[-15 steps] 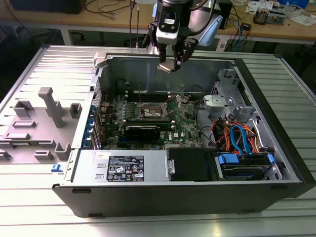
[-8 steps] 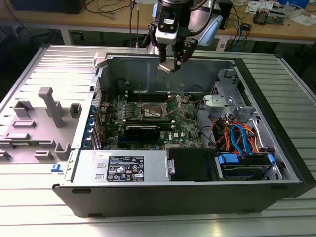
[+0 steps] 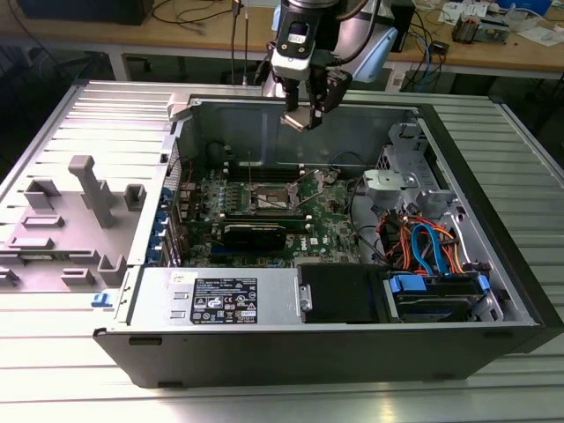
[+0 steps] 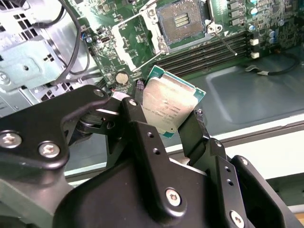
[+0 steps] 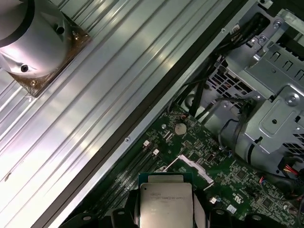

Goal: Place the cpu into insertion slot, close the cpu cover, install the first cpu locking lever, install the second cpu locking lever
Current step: 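Place the cpu into insertion slot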

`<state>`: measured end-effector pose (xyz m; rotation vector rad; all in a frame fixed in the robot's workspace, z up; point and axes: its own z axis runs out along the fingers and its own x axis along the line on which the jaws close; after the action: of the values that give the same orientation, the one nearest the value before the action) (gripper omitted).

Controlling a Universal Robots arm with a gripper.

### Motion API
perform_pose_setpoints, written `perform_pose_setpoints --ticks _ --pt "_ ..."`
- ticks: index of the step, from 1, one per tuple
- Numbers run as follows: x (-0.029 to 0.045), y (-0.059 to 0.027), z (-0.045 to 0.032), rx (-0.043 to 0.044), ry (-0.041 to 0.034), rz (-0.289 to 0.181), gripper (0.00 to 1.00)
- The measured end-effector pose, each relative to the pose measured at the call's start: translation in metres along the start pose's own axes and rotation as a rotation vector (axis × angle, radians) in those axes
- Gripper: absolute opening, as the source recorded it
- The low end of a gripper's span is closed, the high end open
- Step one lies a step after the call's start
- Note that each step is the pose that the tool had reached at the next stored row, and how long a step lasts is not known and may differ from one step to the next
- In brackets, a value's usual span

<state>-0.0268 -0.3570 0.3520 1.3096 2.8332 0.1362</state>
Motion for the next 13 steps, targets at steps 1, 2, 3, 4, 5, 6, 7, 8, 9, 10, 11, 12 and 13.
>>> perform_pose_setpoints --ticks 1,2,3,4,5,6,7,8,9,10,11,12,13 --pt "0.0000 0.0000 0.0002 -0.0004 -0.0015 0.018 0.54" --pt "0.0000 0.0000 0.0003 -0.0006 -0.0023 0.027 0.54" --pt "0.0000 0.0000 0.0004 -0.0007 -0.0029 0.034 0.54" --pt "0.0000 0.0000 0.0005 -0.0008 -0.0036 0.042 0.54" --pt "0.0000 0.0000 0.0006 -0.0011 -0.0043 0.050 0.54" --pt "0.0000 -0.0001 0.0007 -0.0013 -0.0053 0.061 0.54" --pt "0.0000 -0.0001 0.0007 -0.0014 -0.0058 0.067 0.54" --pt "0.0000 -0.0001 0.0008 -0.0015 -0.0063 0.073 0.54" --pt "0.0000 -0.0001 0.0008 -0.0016 -0.0068 0.078 0.54" --pt "0.0000 -0.0001 0.0009 -0.0017 -0.0072 0.084 0.54" --pt "0.0000 -0.0001 0.0009 -0.0018 -0.0077 0.089 0.54" --pt "0.0000 -0.0001 0.0009 -0.0019 -0.0079 0.092 0.54" --pt "0.0000 -0.0001 0.0009 -0.0019 -0.0081 0.093 0.54"
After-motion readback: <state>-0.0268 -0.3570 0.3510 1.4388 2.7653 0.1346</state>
